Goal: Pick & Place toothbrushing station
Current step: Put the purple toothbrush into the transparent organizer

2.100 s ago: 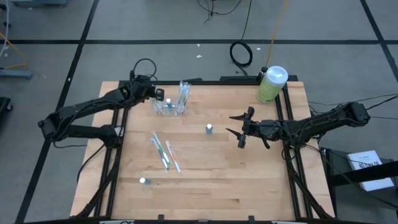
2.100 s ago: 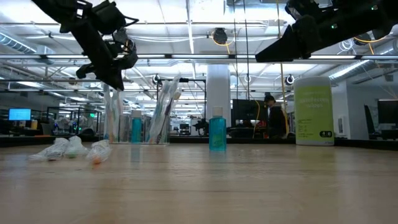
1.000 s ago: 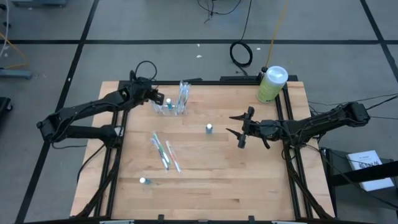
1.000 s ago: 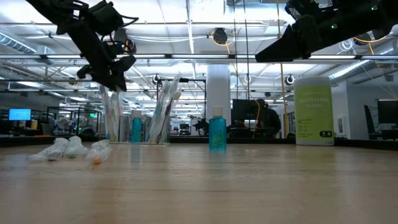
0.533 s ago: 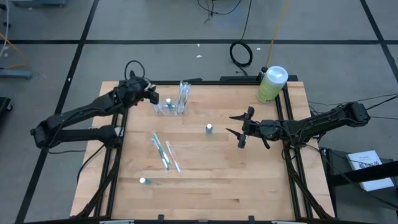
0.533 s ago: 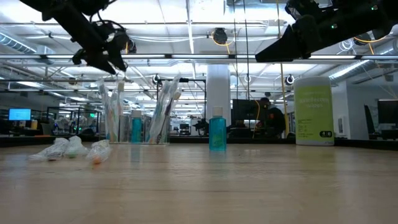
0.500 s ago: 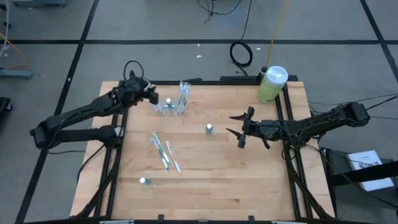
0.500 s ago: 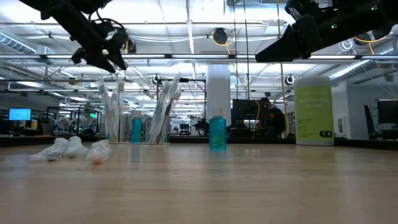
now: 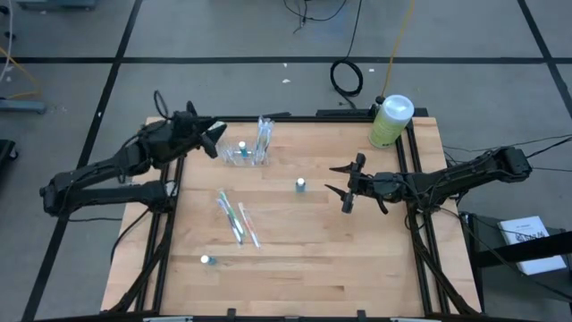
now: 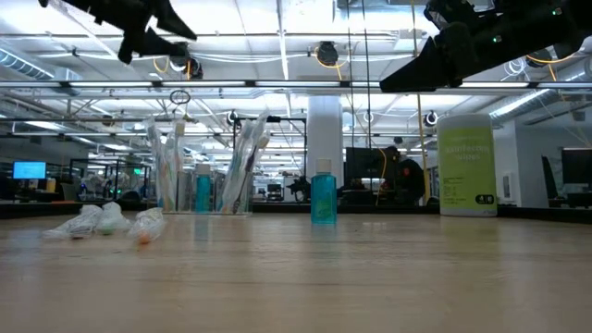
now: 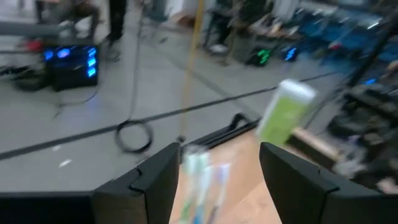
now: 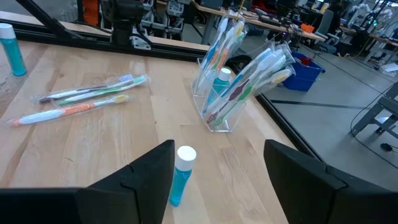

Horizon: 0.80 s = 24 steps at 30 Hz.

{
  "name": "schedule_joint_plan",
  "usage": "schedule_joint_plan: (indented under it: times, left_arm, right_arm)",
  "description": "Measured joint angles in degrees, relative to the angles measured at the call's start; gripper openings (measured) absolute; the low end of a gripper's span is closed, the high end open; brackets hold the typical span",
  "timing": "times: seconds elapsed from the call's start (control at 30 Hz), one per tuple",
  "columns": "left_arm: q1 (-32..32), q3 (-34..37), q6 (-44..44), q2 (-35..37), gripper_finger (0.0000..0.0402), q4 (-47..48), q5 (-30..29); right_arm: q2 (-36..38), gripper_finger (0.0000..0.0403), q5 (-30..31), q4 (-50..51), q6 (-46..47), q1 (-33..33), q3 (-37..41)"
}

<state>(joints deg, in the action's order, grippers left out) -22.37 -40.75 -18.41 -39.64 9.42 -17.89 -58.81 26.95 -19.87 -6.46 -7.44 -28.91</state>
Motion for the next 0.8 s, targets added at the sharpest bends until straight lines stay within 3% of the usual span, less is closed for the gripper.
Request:
schedule_joint_plan:
  times: [0.2,0.6,0.8]
  left_arm:
    - [4.86,-0.02,3.73,2.43,0.0228,-2.74,-1.67]
    - [14.91,-0.04,14.36,4.25,0.0228,-3.71,1.65]
    - [19.28,-0.04,22.26,8.56,0.0228,-4.02,9.5]
  right_arm:
    - [0.0,0.0242,-0.01,-0.01,2.5,0.0,0.0]
    - [-0.02,0.0242,3.11,-3.06,5.19,0.64,0.0]
    - [-0.02,0.0242,3.03,-6.91,8.43,2.64,0.0]
